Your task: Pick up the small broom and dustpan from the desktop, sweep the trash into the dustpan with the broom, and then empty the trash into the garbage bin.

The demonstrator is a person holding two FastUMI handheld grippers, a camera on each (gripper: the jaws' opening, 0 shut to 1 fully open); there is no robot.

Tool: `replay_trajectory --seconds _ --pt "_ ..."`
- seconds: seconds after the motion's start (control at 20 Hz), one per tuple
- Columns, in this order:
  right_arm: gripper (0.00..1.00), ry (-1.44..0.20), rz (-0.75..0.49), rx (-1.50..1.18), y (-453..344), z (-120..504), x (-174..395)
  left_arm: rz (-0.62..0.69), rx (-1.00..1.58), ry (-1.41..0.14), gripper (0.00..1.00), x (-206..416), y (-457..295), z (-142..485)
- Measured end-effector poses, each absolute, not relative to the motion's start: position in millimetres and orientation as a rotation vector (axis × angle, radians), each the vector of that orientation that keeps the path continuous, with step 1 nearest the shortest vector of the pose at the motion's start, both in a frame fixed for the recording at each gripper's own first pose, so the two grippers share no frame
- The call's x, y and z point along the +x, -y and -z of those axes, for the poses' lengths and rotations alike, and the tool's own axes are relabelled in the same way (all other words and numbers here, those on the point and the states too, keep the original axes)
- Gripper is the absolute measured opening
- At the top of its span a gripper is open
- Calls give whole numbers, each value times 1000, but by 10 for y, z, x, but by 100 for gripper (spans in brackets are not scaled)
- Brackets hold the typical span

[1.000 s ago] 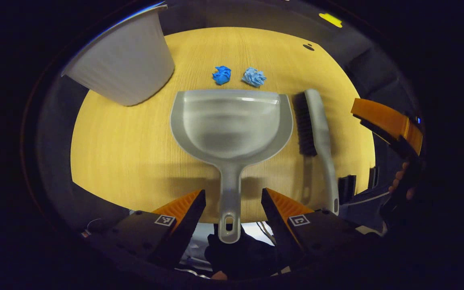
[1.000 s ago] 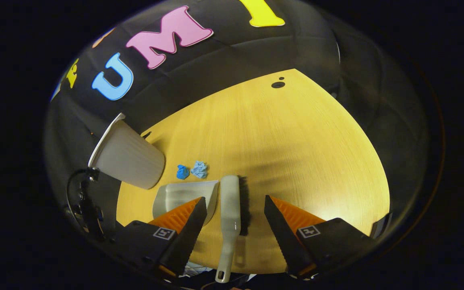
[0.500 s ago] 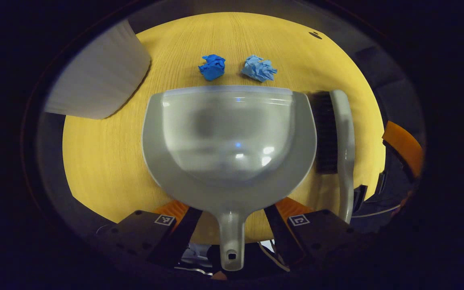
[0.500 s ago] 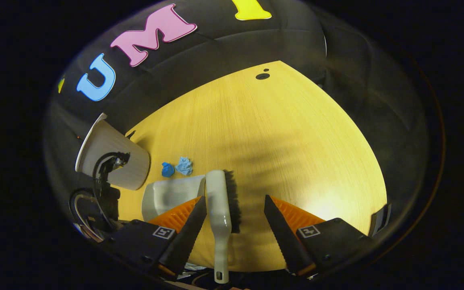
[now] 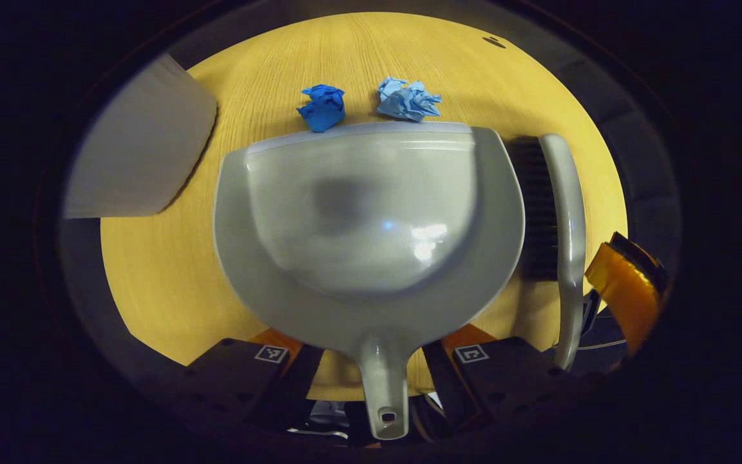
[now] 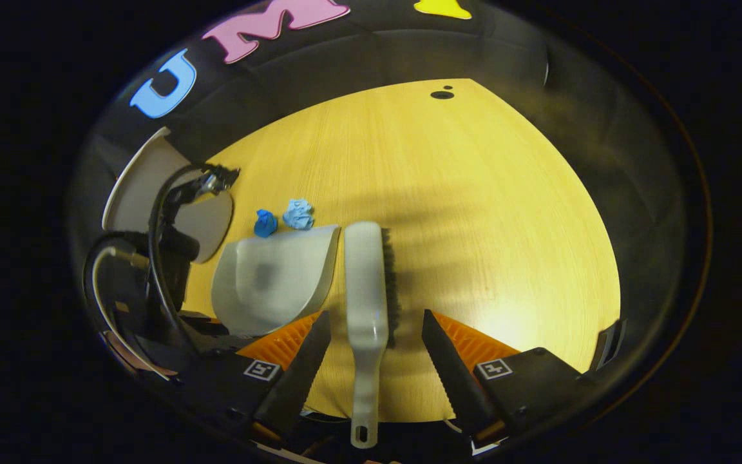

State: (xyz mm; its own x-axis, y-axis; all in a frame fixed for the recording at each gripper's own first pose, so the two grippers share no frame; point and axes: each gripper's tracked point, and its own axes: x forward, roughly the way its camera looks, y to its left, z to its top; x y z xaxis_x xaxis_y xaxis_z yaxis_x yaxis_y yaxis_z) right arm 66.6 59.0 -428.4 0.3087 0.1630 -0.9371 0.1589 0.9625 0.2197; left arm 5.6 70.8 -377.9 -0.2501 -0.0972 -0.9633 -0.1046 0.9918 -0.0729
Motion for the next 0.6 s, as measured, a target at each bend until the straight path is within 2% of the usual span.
replay_trajectory --seconds 0.05,0.1,0.15,0.2,0.5,0.6 --pt "87 -1285 -8 272 -627 4318 647 -21 -164 -1819 63 46 -657 3781" --pt "87 -1304 -16 257 -669 4352 630 -23 -168 -1814 55 29 -633 3762" --pt "87 -1326 -16 229 -663 4390 618 -16 -163 -1814 41 21 -624 3781" --pt "94 -1343 -12 201 -651 4427 606 -8 -160 -1815 37 28 -621 3776" --pt "90 -1471 1 114 -696 4592 455 8 -167 -1835 31 25 -657 3774" --pt "84 -1531 6 126 -733 4706 408 4 -195 -1830 29 5 -666 3799"
